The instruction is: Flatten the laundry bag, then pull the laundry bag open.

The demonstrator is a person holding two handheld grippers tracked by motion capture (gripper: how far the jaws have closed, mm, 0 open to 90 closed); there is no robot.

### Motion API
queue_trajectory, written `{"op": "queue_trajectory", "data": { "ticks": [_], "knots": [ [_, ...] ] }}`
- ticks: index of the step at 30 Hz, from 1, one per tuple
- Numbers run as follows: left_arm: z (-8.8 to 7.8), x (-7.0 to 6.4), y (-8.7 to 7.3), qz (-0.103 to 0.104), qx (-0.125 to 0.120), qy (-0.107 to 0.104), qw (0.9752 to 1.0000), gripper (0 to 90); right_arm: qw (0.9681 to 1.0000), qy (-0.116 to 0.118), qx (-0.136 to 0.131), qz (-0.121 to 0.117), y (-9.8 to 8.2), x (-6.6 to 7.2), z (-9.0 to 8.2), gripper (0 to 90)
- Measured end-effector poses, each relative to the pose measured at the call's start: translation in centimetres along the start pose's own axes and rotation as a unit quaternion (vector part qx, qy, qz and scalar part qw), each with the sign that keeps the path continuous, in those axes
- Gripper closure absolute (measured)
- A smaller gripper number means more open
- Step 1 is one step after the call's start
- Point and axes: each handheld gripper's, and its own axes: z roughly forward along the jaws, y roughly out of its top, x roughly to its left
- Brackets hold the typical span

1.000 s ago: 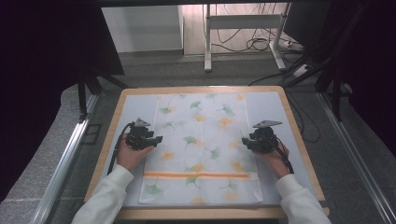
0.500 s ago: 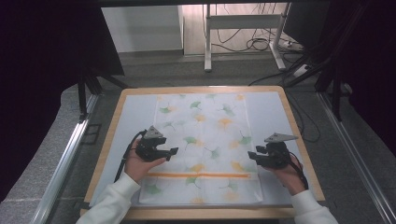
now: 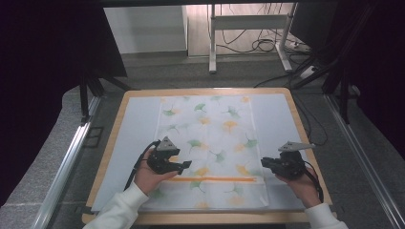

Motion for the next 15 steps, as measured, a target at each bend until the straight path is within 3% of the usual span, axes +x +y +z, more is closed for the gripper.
{"op": "queue_trajectory", "data": {
  "ticks": [7,11,15],
  "knots": [
    [0.6,-2.0,1.1,0.021,-0.003,-0.012,0.9997,32.0,1.0000,-0.006,0.005,0.002,-0.4,-0.2,-0.2,86.4],
    [1.4,-3.2,1.8,0.029,0.003,-0.008,0.9995,34.3,1.0000,-0.005,0.006,0.006,-0.5,-0.5,-0.1,88.3],
    [2.3,-4.6,2.7,0.035,0.008,-0.026,0.9990,36.6,1.0000,0.000,0.008,0.006,-0.5,-0.5,0.2,88.9]
  ]
}}
